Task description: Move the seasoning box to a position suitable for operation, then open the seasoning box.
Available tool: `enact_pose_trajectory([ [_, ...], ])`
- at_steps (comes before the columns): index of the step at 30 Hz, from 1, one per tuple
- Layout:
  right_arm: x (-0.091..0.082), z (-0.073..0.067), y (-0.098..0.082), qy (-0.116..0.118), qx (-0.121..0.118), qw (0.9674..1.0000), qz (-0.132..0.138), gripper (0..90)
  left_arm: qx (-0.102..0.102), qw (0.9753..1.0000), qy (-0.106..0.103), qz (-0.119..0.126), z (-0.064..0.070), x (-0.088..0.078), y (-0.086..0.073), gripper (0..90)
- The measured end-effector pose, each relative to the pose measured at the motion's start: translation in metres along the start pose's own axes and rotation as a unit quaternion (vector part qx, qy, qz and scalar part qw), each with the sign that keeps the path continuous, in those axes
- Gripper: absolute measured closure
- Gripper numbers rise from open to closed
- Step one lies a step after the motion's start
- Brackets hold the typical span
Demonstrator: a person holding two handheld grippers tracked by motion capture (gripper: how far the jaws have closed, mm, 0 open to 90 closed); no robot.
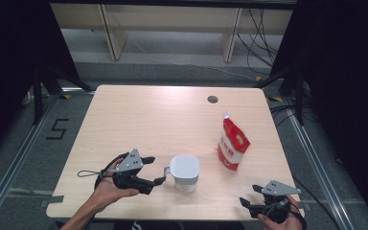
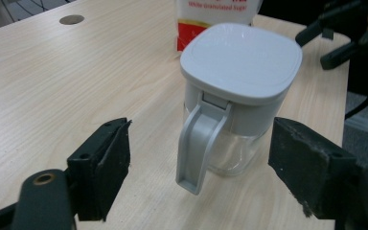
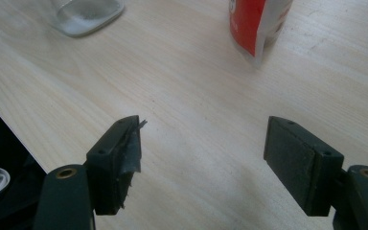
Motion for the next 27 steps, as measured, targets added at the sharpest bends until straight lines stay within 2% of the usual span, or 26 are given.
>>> enact_pose_trajectory([
  [2,0.0,0.0,0.0,0.0,0.0,1.0,-0.001,29.9,-0.013,0.9999,0.0,0.01,0.0,-0.004,0.004,20.6],
  [4,0.0,-0.003,0.0,0.0,0.012,0.9999,0.0,29.8,-0.002,0.9999,0.001,0.013,-0.002,-0.006,0.007,20.9],
  [5,0.0,-0.001,0.001,-0.002,0.002,1.0,0.0,29.8,-0.012,0.9998,0.008,0.012,-0.002,-0.007,0.007,20.9],
  [7,0.001,-0.002,0.001,-0.003,0.003,1.0,0.0,29.8,-0.01,0.9998,0.007,0.015,-0.002,-0.009,0.009,21.2],
  [9,0.001,-0.001,0.001,-0.004,-0.001,1.0,0.0,29.8,-0.025,0.9995,0.004,0.017,0.0,-0.009,0.01,21.4],
  [11,0.002,-0.001,0.002,-0.001,0.001,1.0,0.0,29.8,-0.026,0.9995,0.008,0.015,0.001,-0.01,0.012,21.7],
  [12,0.002,-0.001,0.002,-0.001,0.003,1.0,0.0,29.8,-0.018,0.9997,0.008,0.016,0.001,-0.01,0.014,22.0],
  [13,0.001,-0.001,0.001,-0.002,0.003,1.0,-0.003,29.8,-0.026,0.9995,0.012,0.016,0.003,-0.01,0.015,22.5],
  [14,0.001,-0.001,0.001,-0.002,0.004,1.0,-0.002,29.8,-0.02,0.9996,0.009,0.02,0.004,-0.01,0.018,22.5],
  [15,0.0,-0.001,0.001,-0.005,0.002,1.0,-0.001,29.8,-0.021,0.9995,0.011,0.021,0.005,-0.011,0.019,22.9],
  [17,0.0,-0.003,0.0,-0.003,0.015,0.9999,-0.005,29.8,-0.027,0.9993,0.014,0.021,0.007,-0.011,0.022,24.0],
  [18,0.001,0.0,0.001,-0.004,0.0,1.0,0.001,29.8,-0.016,0.9996,0.009,0.024,0.008,-0.01,0.025,25.1],
  [20,0.001,-0.004,0.001,0.003,0.011,0.9999,-0.007,29.8,-0.02,0.9995,0.013,0.022,0.011,-0.008,0.03,29.0],
  [22,0.001,-0.003,0.002,0.002,0.007,1.0,-0.003,29.8,-0.017,0.9995,0.011,0.024,0.011,-0.005,0.033,31.0],
  [23,0.001,-0.004,0.002,0.003,0.008,1.0,-0.001,29.8,-0.027,0.9993,0.01,0.023,0.013,-0.004,0.034,34.8],
  [24,0.002,-0.002,0.003,0.002,0.0,1.0,0.001,29.8,-0.021,0.9994,0.007,0.027,0.013,-0.003,0.036,41.2],
  [25,0.002,-0.002,0.003,0.002,0.0,1.0,0.001,29.8,-0.02,0.9993,0.005,0.03,0.014,-0.002,0.038,41.2],
  [26,0.002,-0.002,0.002,0.001,-0.002,1.0,0.0,29.8,-0.016,0.9993,0.002,0.034,0.015,-0.001,0.04,51.6],
  [27,0.002,-0.002,0.002,0.001,-0.002,1.0,0.0,29.8,-0.007,0.9993,0.001,0.038,0.015,0.0,0.042,51.6],
])
Point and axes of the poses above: each handheld gripper's, and its own axes: x roughly forward along the jaws, y roughly out of its top, z roughly to its right, the point moved 8 cm from there along x, roughly forward along the jaws, and after that the axes turned 5 degrees about y, right-handed, at the moved point
